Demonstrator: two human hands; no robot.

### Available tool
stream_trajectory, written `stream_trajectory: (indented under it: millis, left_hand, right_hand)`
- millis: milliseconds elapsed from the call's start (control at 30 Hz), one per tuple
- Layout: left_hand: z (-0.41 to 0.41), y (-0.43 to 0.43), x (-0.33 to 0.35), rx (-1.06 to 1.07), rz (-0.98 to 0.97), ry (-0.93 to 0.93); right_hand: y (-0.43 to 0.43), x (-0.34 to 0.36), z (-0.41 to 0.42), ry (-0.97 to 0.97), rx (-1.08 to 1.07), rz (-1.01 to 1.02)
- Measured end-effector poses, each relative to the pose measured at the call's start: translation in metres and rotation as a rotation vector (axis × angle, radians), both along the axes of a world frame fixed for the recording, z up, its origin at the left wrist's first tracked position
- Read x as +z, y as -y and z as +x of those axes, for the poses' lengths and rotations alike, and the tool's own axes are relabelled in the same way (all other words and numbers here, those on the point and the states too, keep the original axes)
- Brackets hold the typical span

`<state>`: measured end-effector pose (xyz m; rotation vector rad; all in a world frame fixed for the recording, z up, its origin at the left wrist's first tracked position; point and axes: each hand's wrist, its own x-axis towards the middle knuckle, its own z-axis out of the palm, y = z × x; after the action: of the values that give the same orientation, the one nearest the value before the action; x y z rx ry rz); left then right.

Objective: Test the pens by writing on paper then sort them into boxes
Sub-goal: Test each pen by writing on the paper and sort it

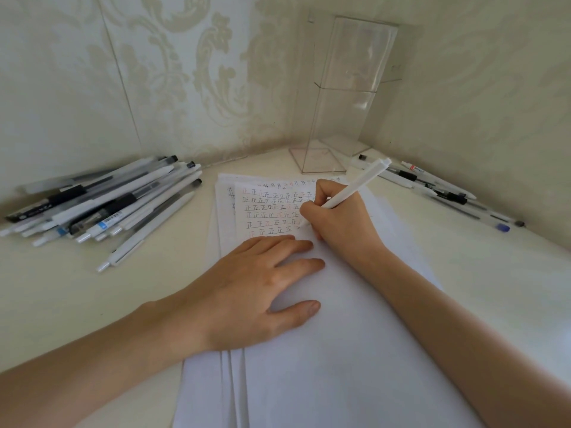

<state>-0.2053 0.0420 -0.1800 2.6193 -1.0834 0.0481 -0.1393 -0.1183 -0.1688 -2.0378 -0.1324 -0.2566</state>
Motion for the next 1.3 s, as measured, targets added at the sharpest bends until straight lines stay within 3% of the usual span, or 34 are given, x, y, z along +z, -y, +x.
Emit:
stream_trajectory:
  millis: [767,900,967,1133,1300]
  left_hand:
    - [0.001,-0.001,-0.002,-0.014,-0.018,0.012]
    - [0.001,-0.001,-0.003,-0.026,-0.036,0.034]
    - [0.001,-0.002,-0.002,-0.013,-0.086,0.036]
    - [0.001,-0.003,0.003,0.168,-0.373,-0.066]
    - [0.000,-0.003,0.009,0.171,-0.531,-0.118]
  right_hand:
    - [0.001,-0.001,0.001,0.021,0.002,-0.015]
    - [0.005,0.000,-0.001,-0.007,0.042,0.076]
    - [0.009,0.003,-0.002,-0.016,0.078,0.119]
    - [0.016,0.005,0.001,0.059,0.139,-0.020]
    - [0.016,0.012,-0.006,0.001,0.252,0.200]
